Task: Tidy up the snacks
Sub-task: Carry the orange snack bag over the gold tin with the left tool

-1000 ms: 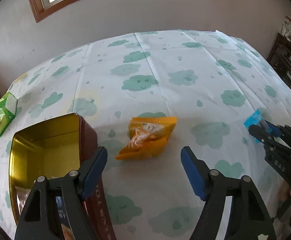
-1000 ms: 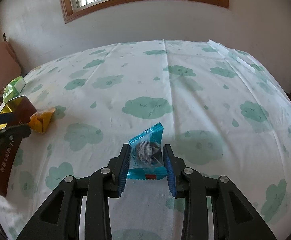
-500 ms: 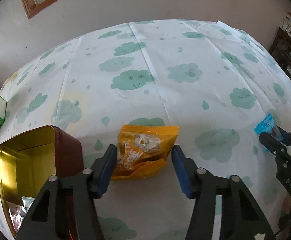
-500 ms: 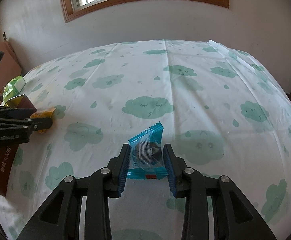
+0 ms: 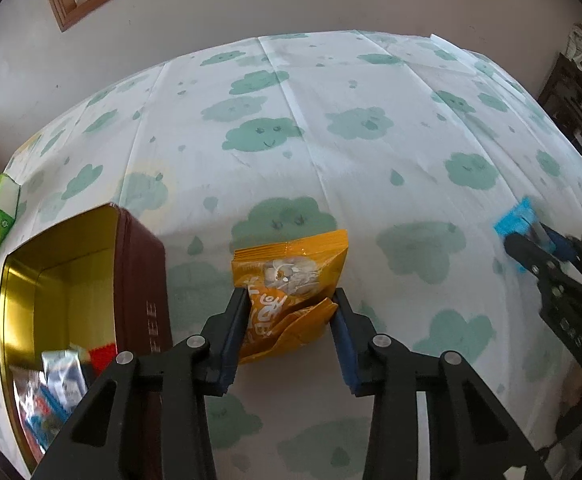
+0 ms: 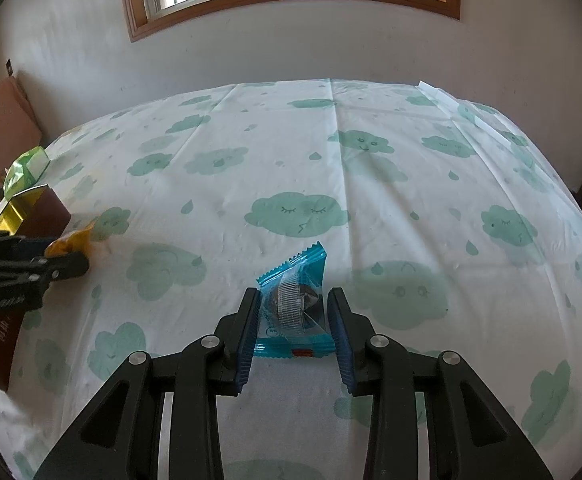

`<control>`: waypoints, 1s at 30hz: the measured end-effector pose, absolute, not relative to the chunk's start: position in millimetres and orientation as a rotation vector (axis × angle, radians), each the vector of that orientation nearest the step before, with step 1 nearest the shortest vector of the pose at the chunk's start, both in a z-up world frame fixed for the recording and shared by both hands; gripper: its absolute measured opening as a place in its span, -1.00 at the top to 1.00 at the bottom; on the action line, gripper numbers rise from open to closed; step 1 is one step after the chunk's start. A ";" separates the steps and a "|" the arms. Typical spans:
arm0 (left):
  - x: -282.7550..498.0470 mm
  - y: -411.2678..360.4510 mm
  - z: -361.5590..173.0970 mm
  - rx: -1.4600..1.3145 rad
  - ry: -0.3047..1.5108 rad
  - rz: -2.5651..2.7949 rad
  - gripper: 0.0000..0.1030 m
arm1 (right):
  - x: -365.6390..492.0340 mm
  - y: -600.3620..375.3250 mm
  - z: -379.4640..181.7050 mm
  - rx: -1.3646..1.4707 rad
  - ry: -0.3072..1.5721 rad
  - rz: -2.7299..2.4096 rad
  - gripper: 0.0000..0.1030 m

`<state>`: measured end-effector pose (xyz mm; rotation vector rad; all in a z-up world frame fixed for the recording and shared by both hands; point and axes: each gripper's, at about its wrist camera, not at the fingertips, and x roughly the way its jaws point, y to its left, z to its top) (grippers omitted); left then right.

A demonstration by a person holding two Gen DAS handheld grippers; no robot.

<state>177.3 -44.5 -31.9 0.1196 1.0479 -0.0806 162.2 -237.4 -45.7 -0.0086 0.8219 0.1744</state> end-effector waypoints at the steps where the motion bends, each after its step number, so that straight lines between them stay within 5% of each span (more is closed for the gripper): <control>1: 173.4 -45.8 -31.2 0.121 1.047 -0.082 0.29 | 162.1 -236.9 -45.8 -0.012 0.822 0.173 0.29; 30: 70.8 -45.3 -8.7 0.046 1.026 -0.142 0.29 | 162.1 -228.9 -45.3 -0.086 0.825 0.143 0.27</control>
